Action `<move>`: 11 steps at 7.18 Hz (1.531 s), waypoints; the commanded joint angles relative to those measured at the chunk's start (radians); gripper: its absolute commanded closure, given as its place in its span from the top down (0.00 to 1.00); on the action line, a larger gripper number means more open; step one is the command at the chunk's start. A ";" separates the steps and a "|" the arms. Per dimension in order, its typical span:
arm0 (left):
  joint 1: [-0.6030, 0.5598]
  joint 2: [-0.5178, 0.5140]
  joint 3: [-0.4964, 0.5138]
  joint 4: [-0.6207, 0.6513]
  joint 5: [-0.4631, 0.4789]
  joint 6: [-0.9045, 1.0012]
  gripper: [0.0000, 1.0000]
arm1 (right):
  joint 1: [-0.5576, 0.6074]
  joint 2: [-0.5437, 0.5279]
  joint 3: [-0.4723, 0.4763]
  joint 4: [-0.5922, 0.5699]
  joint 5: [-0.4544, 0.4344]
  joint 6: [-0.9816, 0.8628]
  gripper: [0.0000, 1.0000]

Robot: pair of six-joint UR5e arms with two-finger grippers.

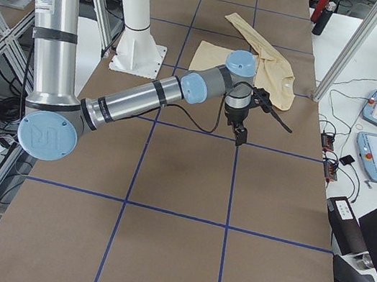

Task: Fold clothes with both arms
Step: 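Lay the sleeve down near the other sleeve, open and withdraw the right gripper, then lower the left gripper to the cuff of the other sleeve and grasp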

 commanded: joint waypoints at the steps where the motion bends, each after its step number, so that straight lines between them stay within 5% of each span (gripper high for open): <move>1: 0.107 0.001 0.139 -0.187 0.129 -0.130 1.00 | 0.004 0.001 -0.004 0.003 0.004 -0.003 1.00; 4: 0.225 0.006 0.255 -0.382 0.176 -0.317 0.87 | 0.004 0.001 -0.004 0.003 0.004 -0.003 1.00; 8: 0.281 0.047 0.265 -0.395 0.191 -0.368 0.63 | 0.004 0.001 -0.007 0.003 0.003 -0.005 1.00; 11: 0.296 0.050 0.265 -0.409 0.188 -0.372 0.59 | 0.004 0.001 -0.009 0.005 0.001 -0.006 1.00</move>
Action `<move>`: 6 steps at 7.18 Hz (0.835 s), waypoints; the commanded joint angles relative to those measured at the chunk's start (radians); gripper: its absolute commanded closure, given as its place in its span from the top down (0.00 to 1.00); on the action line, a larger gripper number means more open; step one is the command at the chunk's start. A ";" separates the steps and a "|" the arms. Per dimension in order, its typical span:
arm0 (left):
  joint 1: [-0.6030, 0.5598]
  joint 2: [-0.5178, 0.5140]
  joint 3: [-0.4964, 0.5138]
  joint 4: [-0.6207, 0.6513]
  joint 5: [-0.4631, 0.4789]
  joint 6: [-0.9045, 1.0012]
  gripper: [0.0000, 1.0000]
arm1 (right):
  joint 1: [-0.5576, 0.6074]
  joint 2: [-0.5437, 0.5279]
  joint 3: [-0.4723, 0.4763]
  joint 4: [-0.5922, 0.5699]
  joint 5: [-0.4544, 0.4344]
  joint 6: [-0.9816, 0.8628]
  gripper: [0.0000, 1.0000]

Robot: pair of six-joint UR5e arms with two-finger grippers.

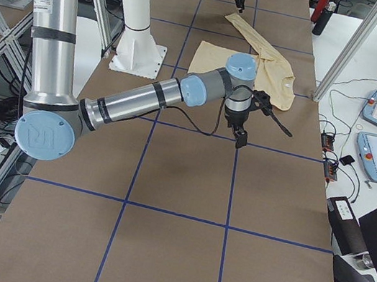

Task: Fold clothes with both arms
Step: 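Lower the left gripper to the cuff of the other sleeve and grasp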

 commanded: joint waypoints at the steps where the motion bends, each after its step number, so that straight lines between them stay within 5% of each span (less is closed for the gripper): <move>1: 0.019 0.002 0.001 -0.003 -0.002 0.001 0.59 | 0.000 0.000 -0.002 0.001 -0.001 -0.001 1.00; 6: 0.061 0.033 -0.001 -0.026 -0.006 0.001 0.48 | 0.000 -0.002 -0.002 0.001 -0.003 -0.001 1.00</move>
